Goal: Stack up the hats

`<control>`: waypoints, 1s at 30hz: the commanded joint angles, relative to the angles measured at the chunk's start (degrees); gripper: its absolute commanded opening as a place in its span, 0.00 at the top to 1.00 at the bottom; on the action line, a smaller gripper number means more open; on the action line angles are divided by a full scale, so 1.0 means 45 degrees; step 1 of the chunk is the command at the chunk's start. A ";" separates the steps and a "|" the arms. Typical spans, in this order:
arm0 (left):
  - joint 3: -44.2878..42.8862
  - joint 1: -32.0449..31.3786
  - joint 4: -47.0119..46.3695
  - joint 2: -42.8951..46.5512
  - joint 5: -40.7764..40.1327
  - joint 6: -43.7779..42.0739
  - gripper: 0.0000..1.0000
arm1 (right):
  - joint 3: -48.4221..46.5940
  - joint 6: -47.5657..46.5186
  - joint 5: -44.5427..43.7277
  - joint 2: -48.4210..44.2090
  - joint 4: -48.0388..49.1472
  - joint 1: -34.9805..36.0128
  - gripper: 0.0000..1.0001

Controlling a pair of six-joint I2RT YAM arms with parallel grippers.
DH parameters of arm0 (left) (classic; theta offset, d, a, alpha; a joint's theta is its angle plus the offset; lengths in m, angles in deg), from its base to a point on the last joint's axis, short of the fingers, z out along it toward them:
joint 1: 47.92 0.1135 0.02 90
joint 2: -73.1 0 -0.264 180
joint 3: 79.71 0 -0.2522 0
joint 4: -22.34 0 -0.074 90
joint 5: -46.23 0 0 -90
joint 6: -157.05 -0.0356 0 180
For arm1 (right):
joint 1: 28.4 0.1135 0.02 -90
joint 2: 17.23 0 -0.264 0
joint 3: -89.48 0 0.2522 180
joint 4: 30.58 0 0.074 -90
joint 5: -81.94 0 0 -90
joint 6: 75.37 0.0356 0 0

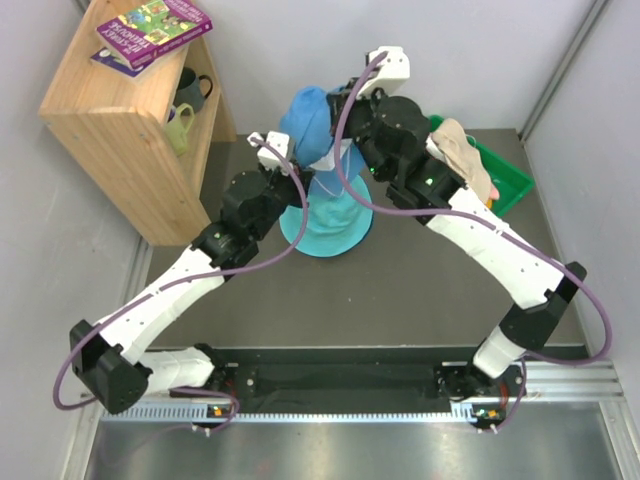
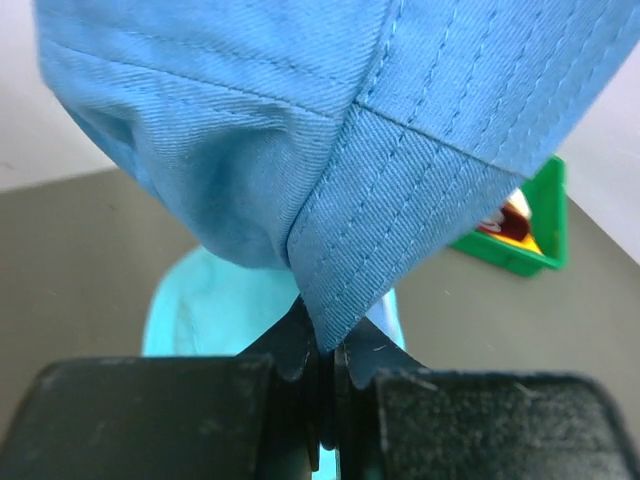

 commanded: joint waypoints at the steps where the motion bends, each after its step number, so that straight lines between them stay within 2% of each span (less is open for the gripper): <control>1: -0.1294 0.0006 -0.0690 -0.0807 -0.1379 -0.1496 1.00 | -0.0253 0.0125 0.1693 -0.0265 0.0935 -0.1554 1.00; 6: -0.2546 0.0045 -0.1313 -0.2155 -0.2587 -0.3679 1.00 | -0.0058 0.0320 0.3724 -0.0304 0.1831 -0.2417 1.00; 11: -0.3074 0.0572 -0.1997 -0.3151 -0.2942 -0.5206 1.00 | 0.0800 0.0183 0.4431 -0.0342 0.2478 -0.2438 1.00; 17: -0.1732 0.1022 -0.2465 -0.2785 -0.3685 -0.6711 1.00 | 0.3806 0.0806 0.4529 -0.1435 0.3493 -0.2437 1.00; 21: -0.0479 0.1022 -0.2467 -0.1846 -0.2731 -0.7045 1.00 | 0.5854 0.1159 0.4685 -0.2158 0.3905 -0.2282 1.00; 24: 0.0420 0.1003 -0.2098 -0.1026 -0.2104 -0.6695 0.90 | 0.6853 0.1433 0.4568 -0.2725 0.3925 -0.2106 1.00; 26: 0.0869 0.1002 -0.1493 -0.0423 -0.1967 -0.6460 0.77 | 0.7226 0.1686 0.4529 -0.2959 0.3731 -0.1989 1.00; 27: 0.0968 0.1002 -0.1239 -0.0206 -0.1677 -0.6149 0.67 | 0.7615 0.1803 0.4509 -0.3018 0.3594 -0.1969 1.00; 28: 0.1066 0.1002 -0.0521 -0.0011 -0.1461 -0.5992 0.44 | 0.7851 0.1901 0.4509 -0.3154 0.3612 -0.1930 1.00; 30: 0.1281 0.1002 0.0069 0.0595 -0.0780 -0.5466 0.29 | 0.8571 0.2213 0.4432 -0.3350 0.3748 -0.1910 1.00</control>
